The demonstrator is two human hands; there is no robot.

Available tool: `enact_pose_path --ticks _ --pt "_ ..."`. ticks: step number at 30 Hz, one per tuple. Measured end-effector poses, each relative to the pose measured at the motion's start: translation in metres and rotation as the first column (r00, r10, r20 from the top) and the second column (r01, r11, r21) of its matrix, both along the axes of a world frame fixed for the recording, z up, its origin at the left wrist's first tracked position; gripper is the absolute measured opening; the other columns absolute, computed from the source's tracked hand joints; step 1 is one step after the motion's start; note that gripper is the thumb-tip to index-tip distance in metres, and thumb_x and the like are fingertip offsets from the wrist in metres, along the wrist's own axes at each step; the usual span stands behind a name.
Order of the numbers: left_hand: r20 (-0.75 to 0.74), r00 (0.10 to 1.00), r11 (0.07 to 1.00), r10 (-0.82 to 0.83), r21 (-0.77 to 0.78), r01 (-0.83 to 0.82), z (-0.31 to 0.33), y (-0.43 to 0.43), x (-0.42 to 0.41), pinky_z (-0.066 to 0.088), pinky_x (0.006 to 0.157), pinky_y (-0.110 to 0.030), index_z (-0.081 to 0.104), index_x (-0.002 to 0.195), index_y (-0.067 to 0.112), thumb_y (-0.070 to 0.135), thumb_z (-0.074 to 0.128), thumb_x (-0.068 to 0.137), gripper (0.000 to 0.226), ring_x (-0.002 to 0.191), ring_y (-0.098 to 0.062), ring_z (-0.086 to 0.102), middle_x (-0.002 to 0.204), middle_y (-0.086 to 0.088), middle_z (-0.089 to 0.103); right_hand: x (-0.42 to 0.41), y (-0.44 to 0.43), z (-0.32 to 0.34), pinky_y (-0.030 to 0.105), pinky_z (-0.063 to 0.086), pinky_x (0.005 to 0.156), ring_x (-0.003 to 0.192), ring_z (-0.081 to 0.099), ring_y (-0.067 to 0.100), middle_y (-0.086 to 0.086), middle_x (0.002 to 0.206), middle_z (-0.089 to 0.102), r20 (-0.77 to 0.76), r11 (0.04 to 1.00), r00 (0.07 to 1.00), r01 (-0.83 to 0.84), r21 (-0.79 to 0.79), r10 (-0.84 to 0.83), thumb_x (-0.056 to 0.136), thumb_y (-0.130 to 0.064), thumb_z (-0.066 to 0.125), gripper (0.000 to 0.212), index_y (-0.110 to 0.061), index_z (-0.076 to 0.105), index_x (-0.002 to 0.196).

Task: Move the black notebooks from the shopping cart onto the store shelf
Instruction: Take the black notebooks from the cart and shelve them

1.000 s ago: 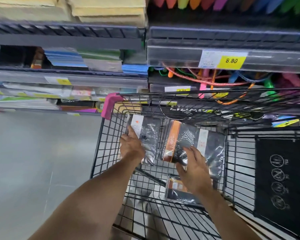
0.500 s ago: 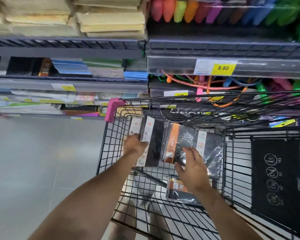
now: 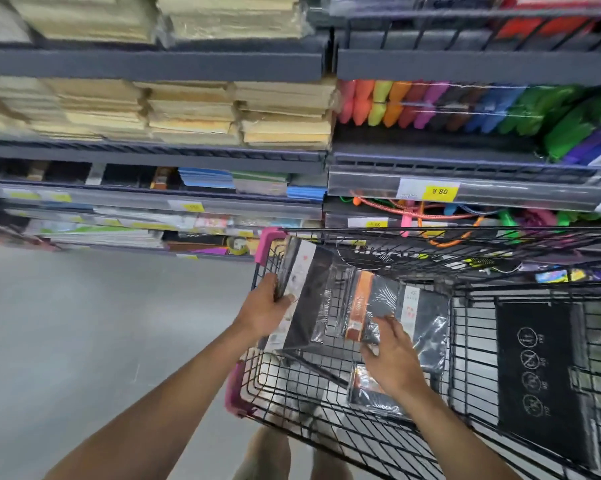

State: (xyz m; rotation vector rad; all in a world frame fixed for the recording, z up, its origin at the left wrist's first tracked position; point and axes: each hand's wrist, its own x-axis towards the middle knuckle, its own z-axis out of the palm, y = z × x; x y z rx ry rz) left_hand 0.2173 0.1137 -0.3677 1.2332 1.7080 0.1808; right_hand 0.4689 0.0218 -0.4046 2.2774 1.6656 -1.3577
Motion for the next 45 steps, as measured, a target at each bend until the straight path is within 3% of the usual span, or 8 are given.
enact_pose_path --ticks 7,14,19,24,29,34,39,45 --pt "0.164 0.95 0.954 0.265 0.096 -0.283 0.086 -0.018 -0.085 0.057 0.089 -0.04 0.059 0.109 0.026 0.019 0.067 0.098 0.016 0.099 -0.013 0.073 0.107 0.014 0.076 -0.025 0.013 0.023 0.049 0.043 0.112 0.115 0.062 0.019 0.0 0.153 0.037 -0.053 0.999 0.998 -0.028 -0.026 0.026 0.094 -0.048 0.058 0.066 -0.036 0.029 0.151" --pt "0.239 0.828 0.806 0.507 0.209 -0.554 0.105 -0.031 -0.158 0.055 0.07 -0.025 0.062 0.1 0.016 0.006 0.066 0.097 0.012 0.08 -0.006 0.075 0.094 0.01 0.08 -0.07 0.039 -0.004 0.051 0.045 0.109 0.125 0.058 0.034 0.009 0.161 0.032 -0.149 0.99 0.986 0.061 -0.124 -0.079 0.097 -0.042 0.061 0.072 -0.023 0.025 0.156" --pt "0.187 0.806 0.781 0.562 0.203 -0.591 0.074 -0.037 -0.194 0.058 0.066 -0.021 0.062 0.1 0.018 0.011 0.066 0.098 0.009 0.079 -0.004 0.075 0.102 0.003 0.077 -0.108 0.061 -0.044 0.047 0.06 0.084 0.096 0.071 0.032 0.019 0.133 0.059 -0.14 0.967 0.978 0.122 -0.226 -0.156 0.1 -0.034 0.06 0.064 -0.015 0.028 0.153" --pt "0.127 0.826 0.81 0.55 0.162 -0.564 0.036 -0.045 -0.219 0.06 0.086 -0.045 0.063 0.104 0.02 0.017 0.067 0.098 0.007 0.092 -0.018 0.077 0.107 0.003 0.078 -0.13 0.079 -0.09 0.026 0.049 0.044 0.058 0.06 0.016 0.001 0.092 0.06 -0.055 0.938 0.964 0.237 -0.254 -0.259 0.101 -0.026 0.058 0.063 -0.012 0.023 0.151" --pt "0.094 0.829 0.823 0.551 0.104 -0.559 0.005 -0.046 -0.23 0.06 0.084 -0.048 0.064 0.103 0.022 0.016 0.068 0.097 0.009 0.087 -0.021 0.078 0.098 0.002 0.08 -0.139 0.094 -0.123 0.029 0.05 0.056 0.065 0.056 0.017 0.001 0.082 0.05 0.01 0.894 0.93 0.357 -0.271 -0.368 0.102 -0.029 0.056 0.07 -0.009 0.014 0.155" --pt "0.099 0.838 0.835 0.537 0.076 -0.544 -0.012 -0.046 -0.235 0.06 0.085 -0.05 0.064 0.106 0.022 0.014 0.065 0.099 0.011 0.089 -0.022 0.078 0.103 0.0 0.079 -0.143 0.101 -0.139 0.03 0.048 0.082 0.109 0.062 0.035 0.022 0.125 0.058 0.117 0.819 0.851 0.524 -0.232 -0.511 0.094 -0.034 0.065 0.062 0.0 0.038 0.139" --pt "0.114 0.842 0.844 0.528 0.045 -0.535 -0.015 -0.042 -0.237 0.06 0.086 -0.056 0.064 0.106 0.023 0.014 0.066 0.099 0.011 0.091 -0.024 0.078 0.105 -0.002 0.079 -0.13 0.098 -0.133 0.021 0.044 0.059 0.08 0.064 0.024 0.006 0.092 0.065 -0.021 0.77 0.791 0.588 -0.248 -0.611 0.093 -0.033 0.07 0.033 -0.007 0.068 0.113" --pt "0.124 0.854 0.857 0.506 0.038 -0.513 -0.018 -0.036 -0.234 0.06 0.085 -0.056 0.064 0.104 0.025 0.015 0.067 0.098 0.012 0.09 -0.025 0.078 0.104 -0.001 0.079 -0.129 0.099 -0.12 0.029 0.044 0.071 0.102 0.061 0.029 0.007 0.107 0.064 -0.172 0.744 0.731 0.604 -0.285 -0.66 0.088 -0.028 0.076 0.034 -0.011 0.06 0.113"
